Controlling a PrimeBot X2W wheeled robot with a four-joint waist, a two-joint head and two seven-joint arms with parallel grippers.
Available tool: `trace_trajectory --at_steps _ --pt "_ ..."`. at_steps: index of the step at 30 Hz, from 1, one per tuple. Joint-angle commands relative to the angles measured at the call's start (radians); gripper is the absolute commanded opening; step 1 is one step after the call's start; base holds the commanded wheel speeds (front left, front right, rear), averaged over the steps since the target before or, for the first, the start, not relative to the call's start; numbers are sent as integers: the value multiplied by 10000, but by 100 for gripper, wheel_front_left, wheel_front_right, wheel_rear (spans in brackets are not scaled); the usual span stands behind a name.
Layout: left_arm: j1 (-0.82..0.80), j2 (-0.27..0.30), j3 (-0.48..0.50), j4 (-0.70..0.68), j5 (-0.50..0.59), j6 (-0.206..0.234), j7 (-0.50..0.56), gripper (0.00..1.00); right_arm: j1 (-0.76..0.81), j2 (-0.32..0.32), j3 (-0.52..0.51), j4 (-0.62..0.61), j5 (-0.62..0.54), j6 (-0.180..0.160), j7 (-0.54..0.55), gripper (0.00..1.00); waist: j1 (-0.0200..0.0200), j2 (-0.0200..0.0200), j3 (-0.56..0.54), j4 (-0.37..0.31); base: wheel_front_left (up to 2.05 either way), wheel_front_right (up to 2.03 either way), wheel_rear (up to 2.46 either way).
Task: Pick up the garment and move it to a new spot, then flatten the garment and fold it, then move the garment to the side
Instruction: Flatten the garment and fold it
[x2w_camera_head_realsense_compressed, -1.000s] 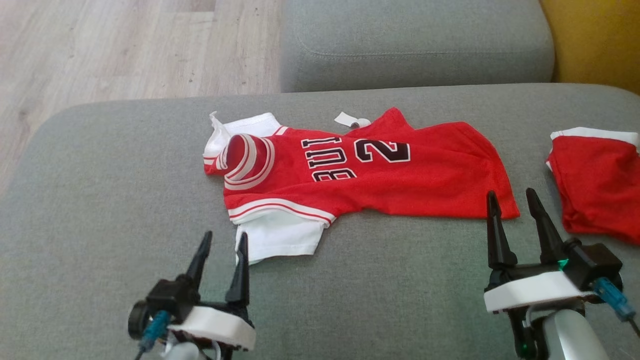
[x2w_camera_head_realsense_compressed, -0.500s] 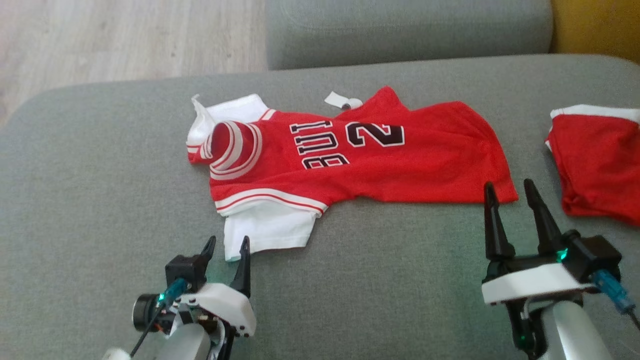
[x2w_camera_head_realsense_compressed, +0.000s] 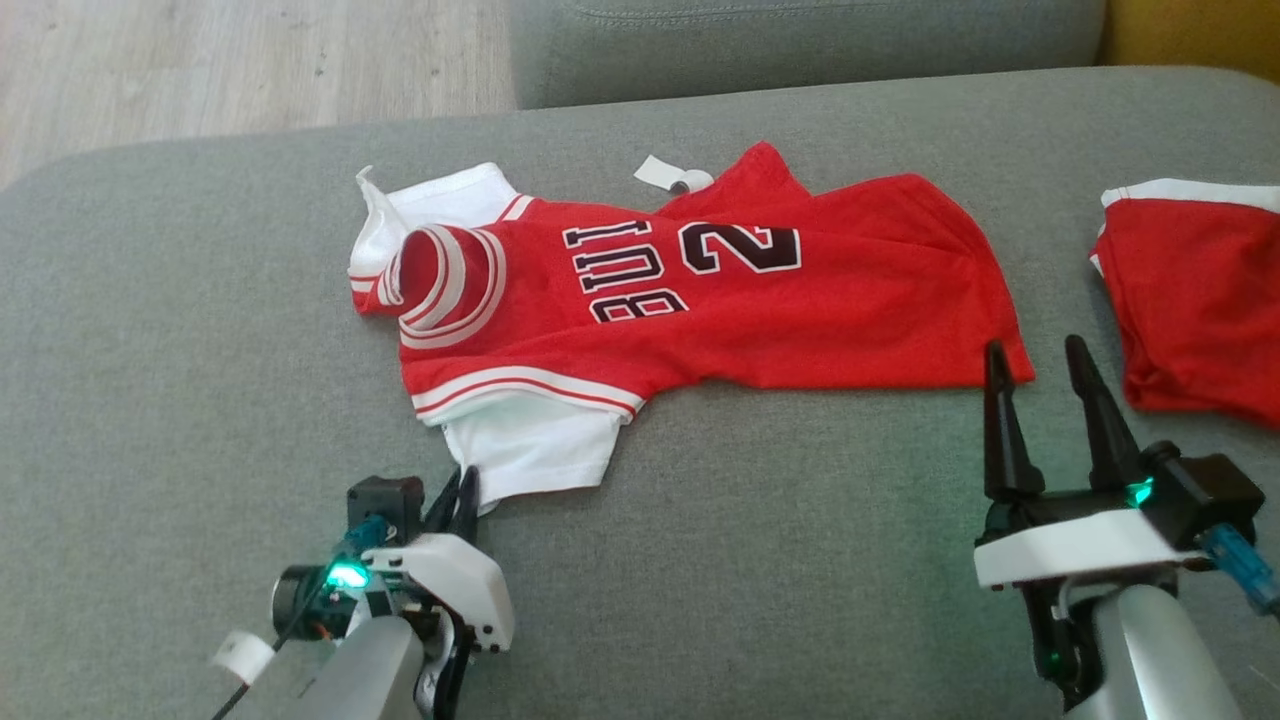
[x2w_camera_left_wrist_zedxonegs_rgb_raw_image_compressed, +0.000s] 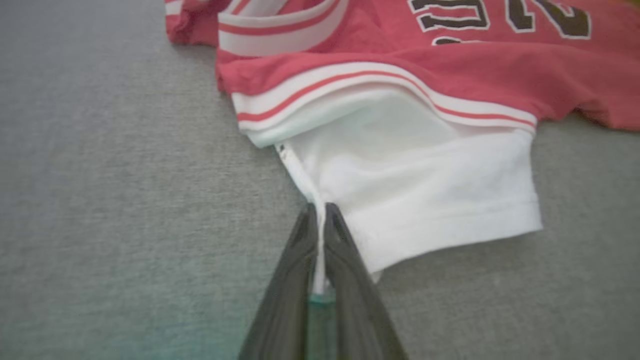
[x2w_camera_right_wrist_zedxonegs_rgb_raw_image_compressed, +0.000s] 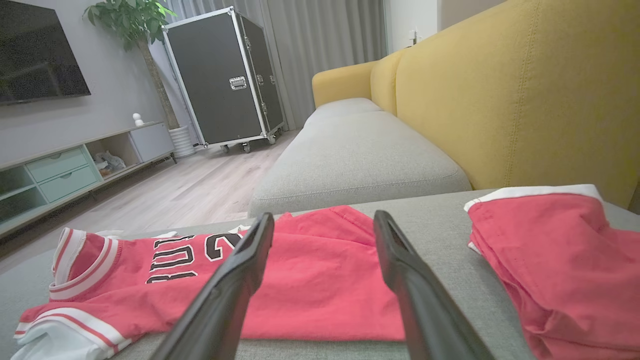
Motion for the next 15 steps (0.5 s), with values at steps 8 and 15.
trace_trajectory --at_steps 8,15 --pt "-93 46 217 -692 -307 -106 -1073 0 -460 -47 -166 -53 -147 35 -95 100 -1 0 -326 70 0 0 0" --pt "-30 152 603 -1784 -321 -159 -2002 0 -581 -47 -770 828 -667 35 -95 100 -1 0 -508 287 0 0 0"
